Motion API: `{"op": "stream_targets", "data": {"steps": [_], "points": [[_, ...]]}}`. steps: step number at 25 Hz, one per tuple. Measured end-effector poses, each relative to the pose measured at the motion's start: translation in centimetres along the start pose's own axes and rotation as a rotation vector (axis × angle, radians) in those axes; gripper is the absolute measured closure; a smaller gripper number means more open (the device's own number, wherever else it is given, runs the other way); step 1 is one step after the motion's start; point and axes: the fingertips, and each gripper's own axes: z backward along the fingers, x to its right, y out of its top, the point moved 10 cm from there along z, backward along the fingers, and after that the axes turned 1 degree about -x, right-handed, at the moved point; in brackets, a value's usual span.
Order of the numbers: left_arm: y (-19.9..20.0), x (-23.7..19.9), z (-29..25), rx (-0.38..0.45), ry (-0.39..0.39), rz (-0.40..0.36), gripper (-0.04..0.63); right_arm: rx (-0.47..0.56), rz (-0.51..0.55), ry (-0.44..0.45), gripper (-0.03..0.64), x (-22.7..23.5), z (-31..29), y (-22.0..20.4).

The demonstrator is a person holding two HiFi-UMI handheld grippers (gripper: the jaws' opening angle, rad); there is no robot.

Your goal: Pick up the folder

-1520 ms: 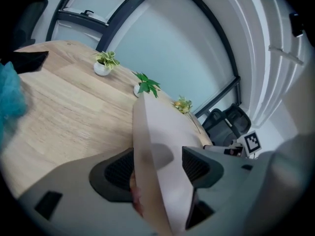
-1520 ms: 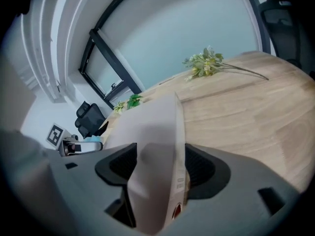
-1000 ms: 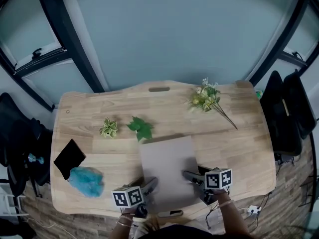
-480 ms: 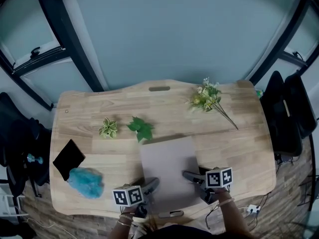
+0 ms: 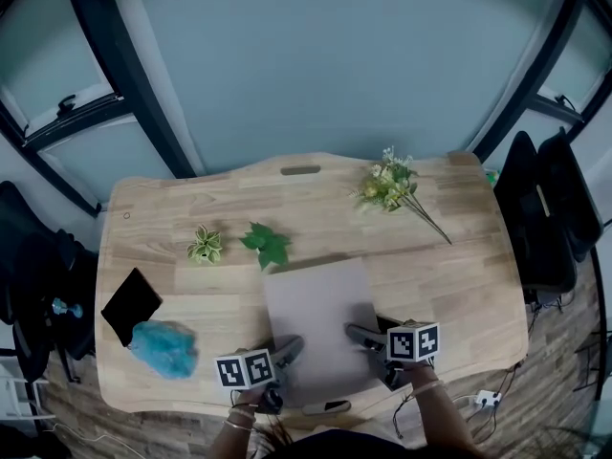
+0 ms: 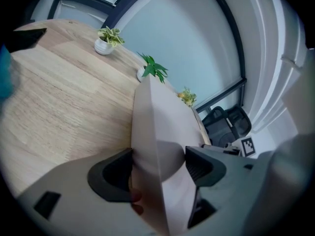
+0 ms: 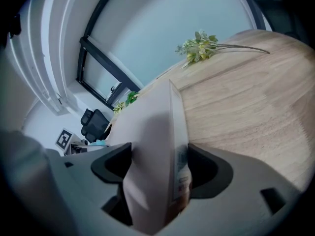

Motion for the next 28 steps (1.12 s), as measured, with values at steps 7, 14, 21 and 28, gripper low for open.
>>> {"op": "stream_targets", "data": {"steps": [7,14,21,28], "points": [[-0.3,0.4,0.6,0.0,0.019,0.001,0.264,-0.002,0.045,-0.027,0.268,-0.9,0.4,0.0],[-0.8,1.7,1.4,0.024,0.023,-0.035,0.264,0.028,0.079,-0.032,0.272,-1.5,1.9,-0.4],[-1.0,3.1,2.1,0.058,0.025,-0.075,0.264,0.078,0.094,-0.034,0.275,-2.0,3.4,-0.9],[-1.3,4.6,3.1,0.097,0.025,-0.099,0.264,0.131,0.122,-0.032,0.278,-2.8,5.1,-0.9]]}}
